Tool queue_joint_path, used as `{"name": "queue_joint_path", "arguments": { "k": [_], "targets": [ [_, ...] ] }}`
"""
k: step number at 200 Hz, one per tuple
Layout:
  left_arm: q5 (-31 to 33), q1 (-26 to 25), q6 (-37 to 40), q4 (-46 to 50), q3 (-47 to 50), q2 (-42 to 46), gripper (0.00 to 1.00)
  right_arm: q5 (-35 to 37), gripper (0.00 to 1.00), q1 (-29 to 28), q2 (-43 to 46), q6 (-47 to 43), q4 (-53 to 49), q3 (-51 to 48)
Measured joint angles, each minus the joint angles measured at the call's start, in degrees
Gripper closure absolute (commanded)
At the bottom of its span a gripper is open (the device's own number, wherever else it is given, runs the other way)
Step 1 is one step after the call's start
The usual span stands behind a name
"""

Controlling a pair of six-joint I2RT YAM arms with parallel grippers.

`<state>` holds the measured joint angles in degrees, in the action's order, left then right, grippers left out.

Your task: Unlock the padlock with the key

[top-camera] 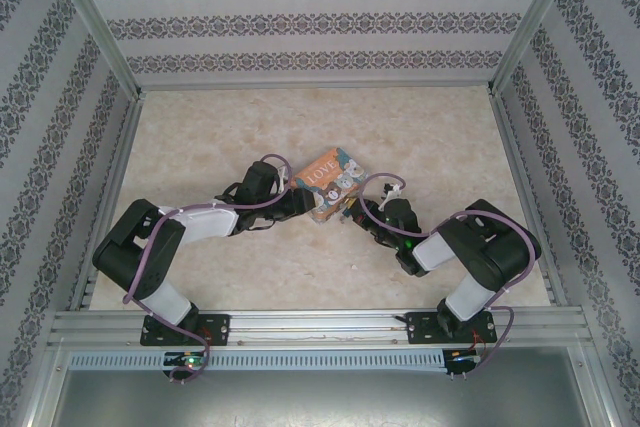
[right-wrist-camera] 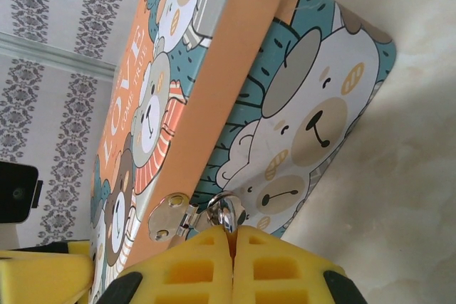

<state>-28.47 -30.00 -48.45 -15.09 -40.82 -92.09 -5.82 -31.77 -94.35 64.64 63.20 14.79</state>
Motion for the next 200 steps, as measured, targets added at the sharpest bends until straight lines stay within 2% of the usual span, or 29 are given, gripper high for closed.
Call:
{"name": "queue_joint_path", "arguments": {
  "k": [107, 200],
  "targets": [
    [0.0, 0.0, 0.0, -1.3, 0.6, -0.1, 0.48, 2.4, 1.0, 0.0, 0.3, 0.1, -0.7, 0.5],
    [-0.2, -0.3, -0.6, -1.7, 1.0, -0.3, 0.48, 6.6, 1.0, 1.7, 10.9, -2.2, -7.5, 0.4]
  ]
}}
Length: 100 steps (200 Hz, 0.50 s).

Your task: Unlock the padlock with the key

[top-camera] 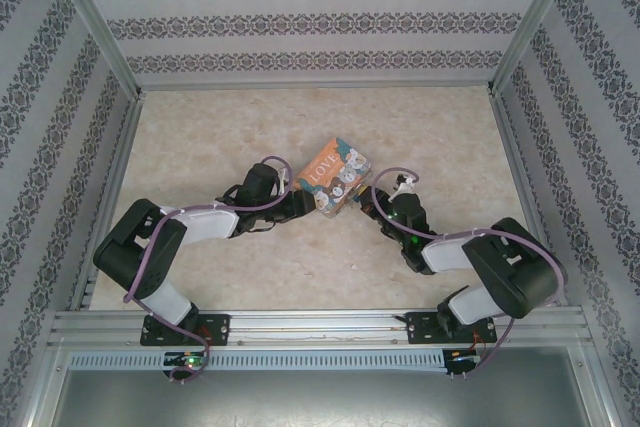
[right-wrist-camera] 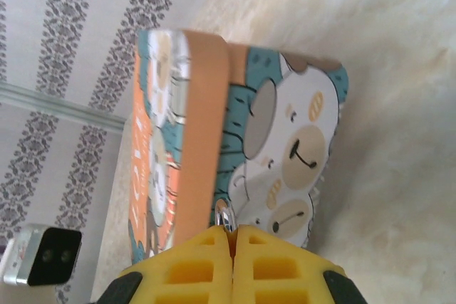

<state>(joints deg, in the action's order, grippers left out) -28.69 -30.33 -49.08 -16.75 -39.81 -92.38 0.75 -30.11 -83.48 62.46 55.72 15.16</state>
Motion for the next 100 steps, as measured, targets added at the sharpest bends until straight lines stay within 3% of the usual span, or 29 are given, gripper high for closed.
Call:
{"name": "queue_joint_path", "arguments": {
  "k": [61, 100],
  "targets": [
    [0.7, 0.0, -0.2, 2.3, 1.4, -1.0, 0.48, 0.8, 1.0, 0.0, 0.6, -1.2, -2.4, 0.0],
    [0.7, 0.0, -0.2, 2.6, 1.4, -1.0, 0.48, 1.9, 1.0, 0.0, 7.0, -3.7, -8.0, 0.0]
  ]
}}
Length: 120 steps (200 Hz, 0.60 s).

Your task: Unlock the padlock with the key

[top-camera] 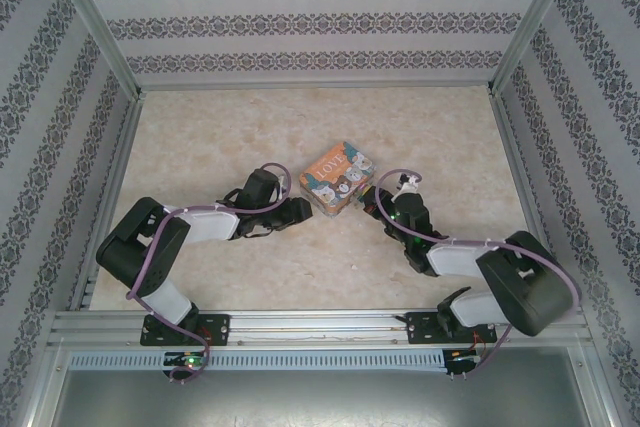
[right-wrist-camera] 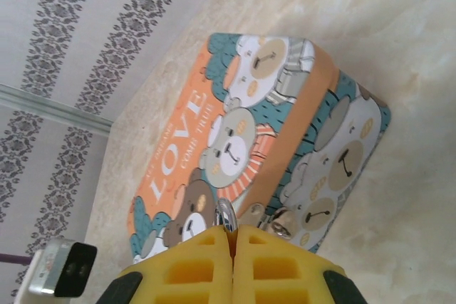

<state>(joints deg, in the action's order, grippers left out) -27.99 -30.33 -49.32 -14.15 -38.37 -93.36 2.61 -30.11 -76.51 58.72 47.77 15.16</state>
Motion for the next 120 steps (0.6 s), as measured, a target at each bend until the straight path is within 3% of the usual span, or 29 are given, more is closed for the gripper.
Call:
{"name": "queue_joint_path", "arguments": {
  "k": [66, 120],
  "targets": [
    [0.2, 0.5, 0.0, 0.0, -2.5, -3.3, 0.48, -0.1, 1.0, 0.0, 15.1, -7.0, -16.0, 0.6],
    [-0.1, 3.5, 1.2, 1.3, -10.3, -8.7, 0.48, -3.9, 1.0, 0.0, 24.7, -13.6, -30.8, 3.2]
  ]
}}
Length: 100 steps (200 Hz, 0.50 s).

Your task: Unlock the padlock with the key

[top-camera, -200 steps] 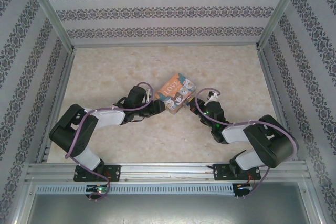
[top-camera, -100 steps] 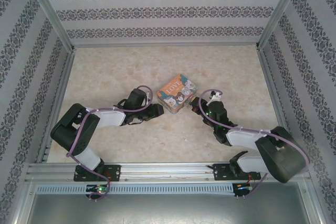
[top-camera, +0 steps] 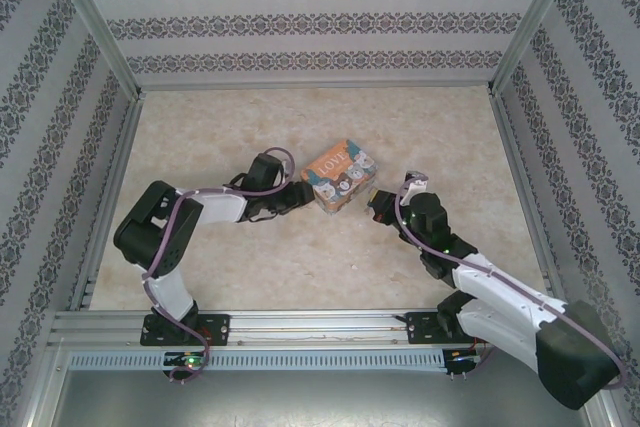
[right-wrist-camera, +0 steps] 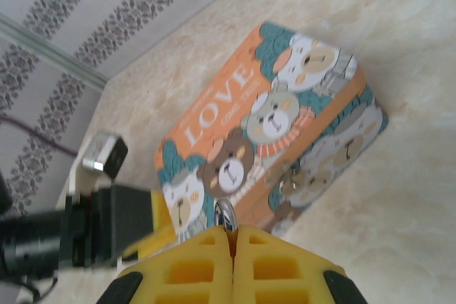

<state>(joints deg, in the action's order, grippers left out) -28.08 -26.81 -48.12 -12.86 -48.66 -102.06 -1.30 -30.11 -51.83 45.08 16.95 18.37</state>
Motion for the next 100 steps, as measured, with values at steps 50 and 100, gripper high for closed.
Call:
{"name": "queue_joint_path", "arguments": {
  "k": [50, 100],
  "targets": [
    [-0.6, 2.4, 2.7, 3.7, -10.5, -6.7, 0.48, -4.6, 1.0, -0.1, 5.1, -3.4, -11.0, 2.2],
    [-0.9, 3.9, 5.5, 8.0, -19.5, -12.0, 0.48, -8.0, 1.0, -0.9, 7.4, -4.9, -18.5, 2.6]
  ]
}}
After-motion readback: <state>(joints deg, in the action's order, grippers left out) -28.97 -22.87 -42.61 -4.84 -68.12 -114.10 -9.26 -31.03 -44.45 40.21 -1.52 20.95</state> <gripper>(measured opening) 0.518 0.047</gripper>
